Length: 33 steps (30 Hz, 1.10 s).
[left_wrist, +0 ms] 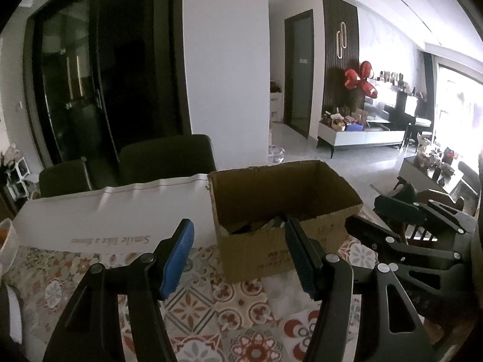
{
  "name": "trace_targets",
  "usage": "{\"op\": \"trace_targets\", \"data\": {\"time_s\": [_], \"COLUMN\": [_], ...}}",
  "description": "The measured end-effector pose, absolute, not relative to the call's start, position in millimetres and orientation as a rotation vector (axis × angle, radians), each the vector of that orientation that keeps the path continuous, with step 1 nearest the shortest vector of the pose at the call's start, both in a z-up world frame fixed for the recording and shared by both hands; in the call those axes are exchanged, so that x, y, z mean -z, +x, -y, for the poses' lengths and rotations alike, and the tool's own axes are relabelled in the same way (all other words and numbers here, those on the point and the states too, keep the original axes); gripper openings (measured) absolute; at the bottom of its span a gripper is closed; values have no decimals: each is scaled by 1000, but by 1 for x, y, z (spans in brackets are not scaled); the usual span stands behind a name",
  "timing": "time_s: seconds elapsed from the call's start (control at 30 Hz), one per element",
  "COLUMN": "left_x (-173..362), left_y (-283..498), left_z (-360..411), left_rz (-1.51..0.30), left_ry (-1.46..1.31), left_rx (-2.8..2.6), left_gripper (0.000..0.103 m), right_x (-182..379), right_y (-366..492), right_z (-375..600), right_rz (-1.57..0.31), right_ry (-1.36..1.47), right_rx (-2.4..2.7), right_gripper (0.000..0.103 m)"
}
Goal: Organize snacks
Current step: 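Open both tools to drop the bar and candy into the box, then move both tools back to the last two items on the table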
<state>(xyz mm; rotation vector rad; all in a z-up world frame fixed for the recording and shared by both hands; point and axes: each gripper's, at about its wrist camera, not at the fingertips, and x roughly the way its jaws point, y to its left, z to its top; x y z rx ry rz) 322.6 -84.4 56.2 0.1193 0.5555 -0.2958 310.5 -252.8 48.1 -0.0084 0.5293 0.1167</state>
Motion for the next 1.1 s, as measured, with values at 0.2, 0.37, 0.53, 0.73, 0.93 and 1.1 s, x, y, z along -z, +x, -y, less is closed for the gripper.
{"op": "trace_targets", "data": {"time_s": [0.2,0.37,0.53,0.73,0.93,1.1], "left_x": [-57,-52,-40,-22,1,18], "left_y": [293,272,249,232,214,204], "left_z": [70,62,57,54,53,54], "left_rz": [-545,-548,-574,-619,-659,-692], "left_ry": [109,108,109,114,126,140], "left_rx": [299,292,294,313,330,344], "left_gripper": [62,62,62,62,62,62], "right_x": [-51,-48,-39,-28,-4,20], "right_y": [285,263,243,226,215,204], "right_z": [242,233,227,224,226,223], "right_rz": [-509,-500,-505,-530,-585,-635], "right_ry": [-10,-24,-24,-8,10,18], "right_rx": [-131,-144,-155,-165,-172,-182], "right_gripper": [51,51,51,51,51,51]}}
